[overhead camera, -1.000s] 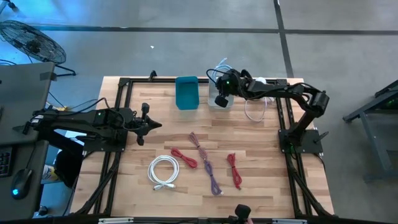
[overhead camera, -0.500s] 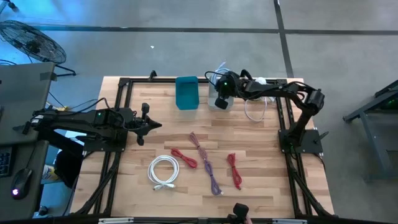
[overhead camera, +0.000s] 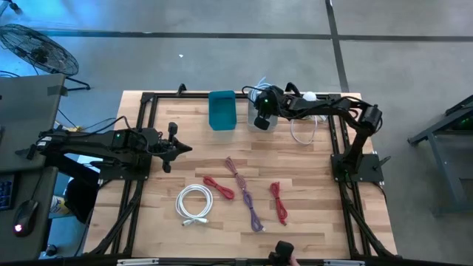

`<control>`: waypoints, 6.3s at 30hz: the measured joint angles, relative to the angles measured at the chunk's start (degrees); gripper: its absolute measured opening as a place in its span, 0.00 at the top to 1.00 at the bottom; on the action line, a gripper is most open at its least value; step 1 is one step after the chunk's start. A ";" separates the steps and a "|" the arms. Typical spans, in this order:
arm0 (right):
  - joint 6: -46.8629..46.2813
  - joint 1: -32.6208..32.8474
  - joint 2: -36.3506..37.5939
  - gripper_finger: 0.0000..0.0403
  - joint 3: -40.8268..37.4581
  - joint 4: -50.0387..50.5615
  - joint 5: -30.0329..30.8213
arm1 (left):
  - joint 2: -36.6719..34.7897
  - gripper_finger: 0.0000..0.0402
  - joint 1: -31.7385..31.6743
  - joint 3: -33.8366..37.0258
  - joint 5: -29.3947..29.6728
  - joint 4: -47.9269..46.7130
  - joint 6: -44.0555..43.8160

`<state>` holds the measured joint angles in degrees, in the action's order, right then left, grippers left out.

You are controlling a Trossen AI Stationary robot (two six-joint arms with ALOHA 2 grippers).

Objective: Pick & Place USB Port
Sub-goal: Put the blue HDMI cable into the gray bin, then put the right orange charger cable into the blue bin

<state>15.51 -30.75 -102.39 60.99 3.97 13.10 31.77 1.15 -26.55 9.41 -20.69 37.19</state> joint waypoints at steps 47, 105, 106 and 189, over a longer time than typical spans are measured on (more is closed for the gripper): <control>-2.86 13.91 8.49 0.75 0.02 8.25 4.51 | 0.02 1.00 0.00 0.00 0.02 -2.16 -0.13; -58.68 63.96 59.93 0.76 -27.03 37.49 41.88 | 14.93 1.00 0.02 -0.02 -7.56 11.87 3.06; -56.46 64.36 62.04 0.76 -29.70 32.71 41.46 | 14.93 1.00 0.02 -0.02 -7.55 11.87 3.04; -48.59 54.32 47.59 0.76 -39.54 1.14 1.48 | 14.92 1.00 0.01 -0.02 -7.51 13.68 2.80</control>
<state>-33.08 23.57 -54.80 21.45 5.10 14.58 46.68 1.16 -26.57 1.90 -7.01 39.99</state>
